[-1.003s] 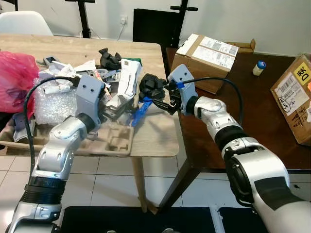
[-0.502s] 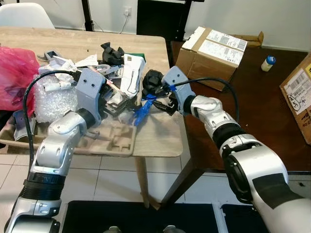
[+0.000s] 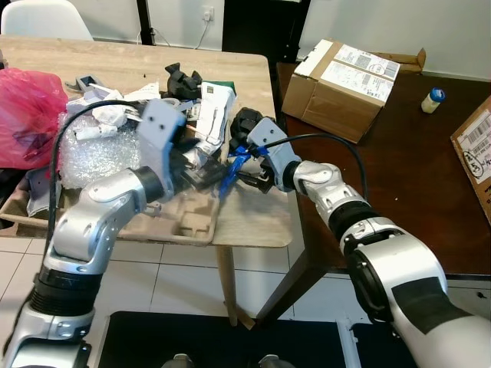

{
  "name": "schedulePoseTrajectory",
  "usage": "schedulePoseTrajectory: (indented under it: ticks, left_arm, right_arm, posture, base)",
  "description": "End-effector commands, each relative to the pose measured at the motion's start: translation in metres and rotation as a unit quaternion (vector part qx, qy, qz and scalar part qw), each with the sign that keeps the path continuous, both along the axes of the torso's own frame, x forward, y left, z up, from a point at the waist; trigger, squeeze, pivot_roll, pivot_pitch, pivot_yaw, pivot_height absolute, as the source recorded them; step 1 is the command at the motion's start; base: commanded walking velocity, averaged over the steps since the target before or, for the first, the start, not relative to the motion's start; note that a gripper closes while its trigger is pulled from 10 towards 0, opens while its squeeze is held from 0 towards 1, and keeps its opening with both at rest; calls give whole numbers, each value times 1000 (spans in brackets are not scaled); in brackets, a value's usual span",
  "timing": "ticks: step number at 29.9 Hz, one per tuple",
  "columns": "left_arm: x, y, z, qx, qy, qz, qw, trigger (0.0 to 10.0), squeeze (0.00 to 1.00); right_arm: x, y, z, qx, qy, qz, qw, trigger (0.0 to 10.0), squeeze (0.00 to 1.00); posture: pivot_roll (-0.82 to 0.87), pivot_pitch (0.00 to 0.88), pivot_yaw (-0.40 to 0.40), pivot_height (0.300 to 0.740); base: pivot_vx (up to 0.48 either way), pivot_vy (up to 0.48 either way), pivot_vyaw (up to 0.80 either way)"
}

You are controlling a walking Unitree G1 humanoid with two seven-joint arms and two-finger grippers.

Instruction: Picking trash to rubbish bin

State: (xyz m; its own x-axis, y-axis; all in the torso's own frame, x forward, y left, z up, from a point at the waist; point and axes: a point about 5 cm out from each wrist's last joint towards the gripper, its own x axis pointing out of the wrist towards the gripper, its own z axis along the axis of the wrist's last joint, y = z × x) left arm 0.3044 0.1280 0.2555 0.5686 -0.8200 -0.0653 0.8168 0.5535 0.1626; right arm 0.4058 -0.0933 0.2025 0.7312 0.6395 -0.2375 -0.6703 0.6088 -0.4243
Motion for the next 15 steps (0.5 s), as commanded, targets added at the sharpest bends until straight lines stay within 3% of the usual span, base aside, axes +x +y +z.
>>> schedulePoseTrajectory:
  ticks: [1,7,14,15]
  left_arm:
    - [-6,-6,0,20,16,-35,999,10000,0]
    - [-4,0,-4,53,31,-20,998,10000,0]
    - [-1,2,-1,56,31,-5,998,10000,0]
    - [-1,2,0,56,30,-3,998,10000,0]
  right_arm:
    - [-2,-1,-10,-22,24,4,999,10000,0]
    - [-4,3,-12,-32,44,31,998,10000,0]
    - [-4,4,-12,-33,48,34,998,10000,0]
    - [-4,4,-11,-33,48,32,998,4784,0]
  posture:
    - [202,217,-47,740]
    - [197,215,-42,740]
    - [195,211,-40,740]
    - [195,211,-40,740]
  base:
    - [0,0,0]
    - [0,0,0]
    - [0,0,0]
    - [0,0,0]
